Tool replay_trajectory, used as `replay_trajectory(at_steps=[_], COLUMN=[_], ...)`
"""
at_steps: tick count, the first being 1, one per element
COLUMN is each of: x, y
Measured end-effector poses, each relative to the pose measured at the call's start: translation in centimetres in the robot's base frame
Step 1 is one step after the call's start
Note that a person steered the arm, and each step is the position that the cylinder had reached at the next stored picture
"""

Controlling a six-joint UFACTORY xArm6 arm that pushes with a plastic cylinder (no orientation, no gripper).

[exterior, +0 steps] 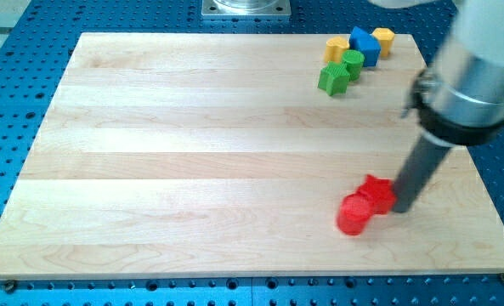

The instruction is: Move the red circle diagonally top left to the red star

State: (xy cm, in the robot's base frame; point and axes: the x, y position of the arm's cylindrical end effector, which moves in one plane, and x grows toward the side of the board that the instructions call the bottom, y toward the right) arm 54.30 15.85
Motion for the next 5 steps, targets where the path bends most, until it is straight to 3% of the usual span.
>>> replay_trajectory(at_steps=[2, 4, 5], x=[1.3, 7.6, 5.5], y=[-11.5, -9.1, -14.2])
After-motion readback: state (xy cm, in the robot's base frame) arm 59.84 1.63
